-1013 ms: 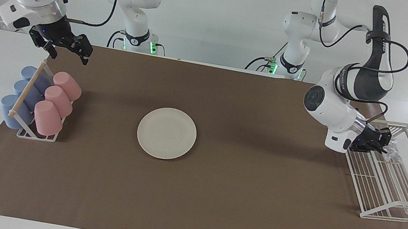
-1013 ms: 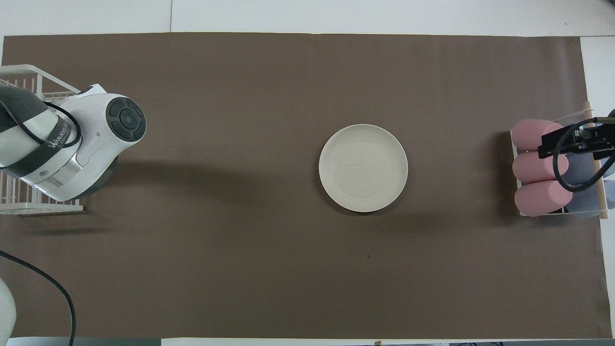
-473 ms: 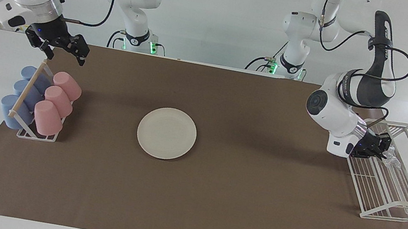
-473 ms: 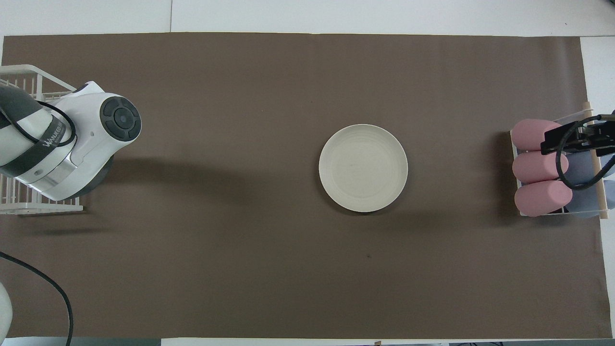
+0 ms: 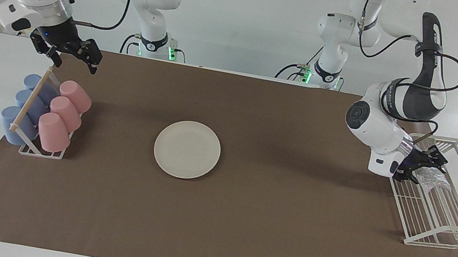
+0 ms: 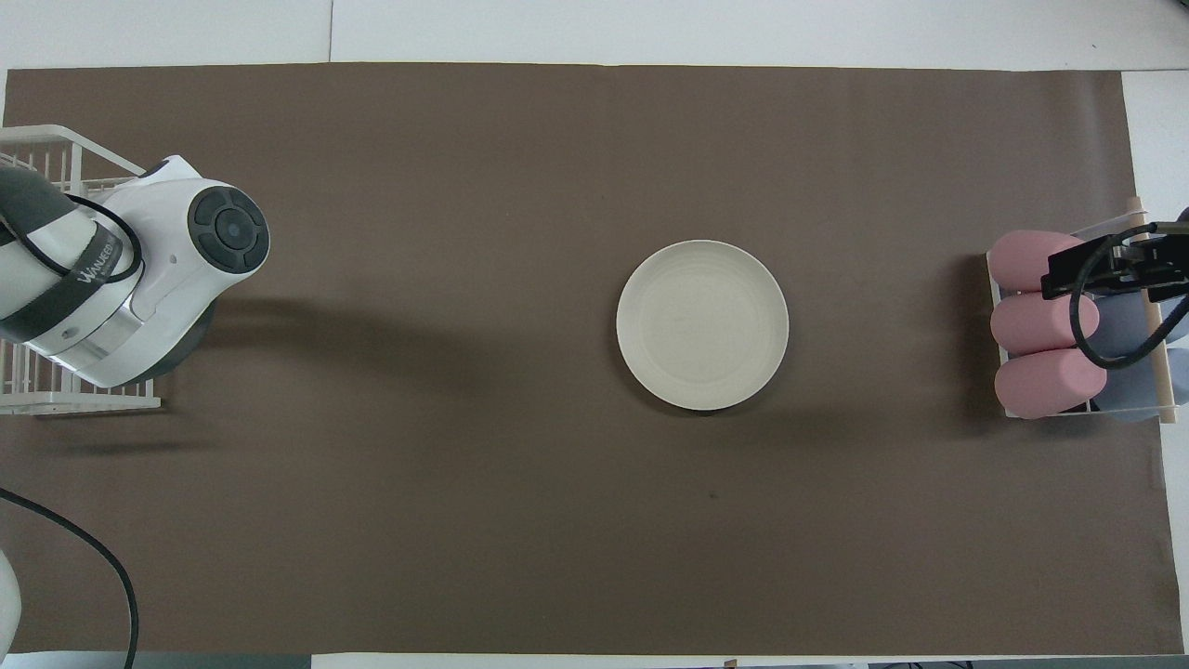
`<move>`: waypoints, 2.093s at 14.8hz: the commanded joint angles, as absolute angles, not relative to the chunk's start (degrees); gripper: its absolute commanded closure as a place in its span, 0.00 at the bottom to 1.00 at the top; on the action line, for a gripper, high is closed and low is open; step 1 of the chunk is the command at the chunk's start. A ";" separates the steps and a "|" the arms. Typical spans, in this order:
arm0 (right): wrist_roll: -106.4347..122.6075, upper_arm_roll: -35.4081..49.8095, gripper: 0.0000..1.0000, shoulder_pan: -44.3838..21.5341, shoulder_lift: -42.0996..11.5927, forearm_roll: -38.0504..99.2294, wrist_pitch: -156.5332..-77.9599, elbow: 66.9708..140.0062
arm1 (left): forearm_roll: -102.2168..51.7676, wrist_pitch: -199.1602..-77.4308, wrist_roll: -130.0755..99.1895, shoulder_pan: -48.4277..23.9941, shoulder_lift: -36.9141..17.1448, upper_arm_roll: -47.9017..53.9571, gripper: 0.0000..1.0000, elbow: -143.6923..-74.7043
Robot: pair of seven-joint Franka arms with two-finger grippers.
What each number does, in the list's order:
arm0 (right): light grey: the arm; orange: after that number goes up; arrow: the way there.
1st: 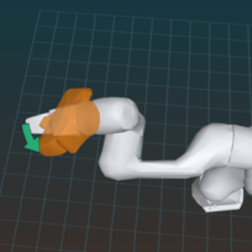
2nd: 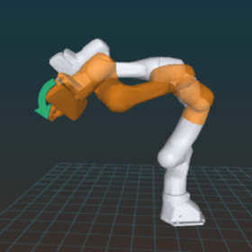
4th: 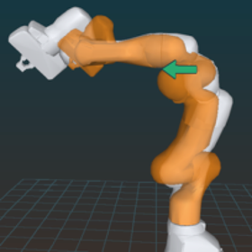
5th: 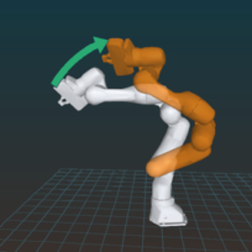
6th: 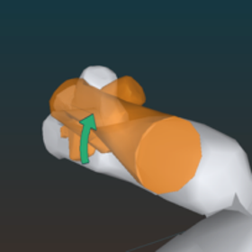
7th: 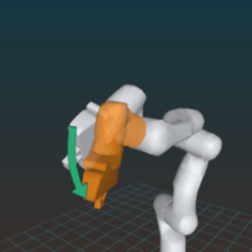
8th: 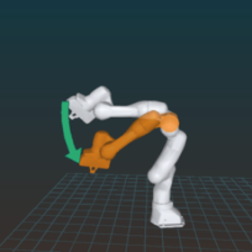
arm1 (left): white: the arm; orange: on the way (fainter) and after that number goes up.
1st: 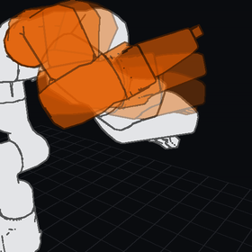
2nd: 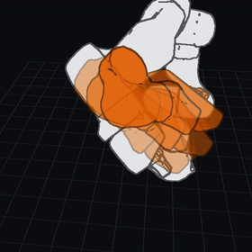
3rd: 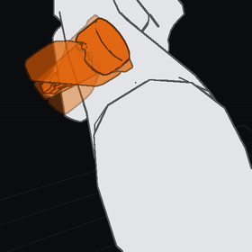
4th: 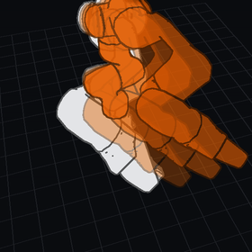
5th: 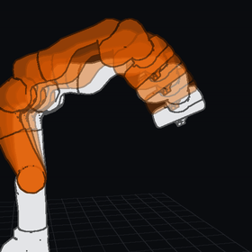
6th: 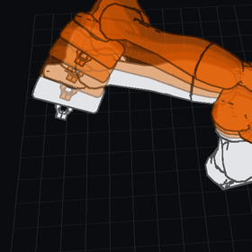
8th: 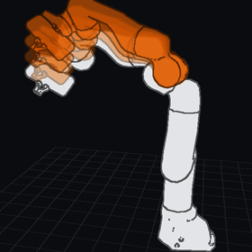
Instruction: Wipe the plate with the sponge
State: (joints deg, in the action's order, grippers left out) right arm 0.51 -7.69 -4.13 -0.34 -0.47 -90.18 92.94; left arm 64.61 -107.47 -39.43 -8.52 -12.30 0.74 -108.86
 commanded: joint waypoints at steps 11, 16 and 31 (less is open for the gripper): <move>1.85 -7.47 0.00 -3.96 0.88 0.26 -91.41 94.04 | 18.86 -95.20 -27.98 -6.60 -2.66 0.18 0.00 -96.86; 1.85 -7.47 0.00 -3.96 0.88 0.26 -91.41 94.04 | 5.29 -85.80 -17.06 -4.13 5.35 0.09 0.00 -97.47; 1.58 -7.47 0.00 -3.96 0.88 0.26 -91.32 94.04 | -2.20 -85.87 -9.50 -5.01 2.46 0.53 0.00 -94.04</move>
State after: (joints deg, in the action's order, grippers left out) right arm 0.53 -7.55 -4.15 -0.15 -0.47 -90.37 92.92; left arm -2.71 -85.79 -11.85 -4.87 2.46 0.45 -94.12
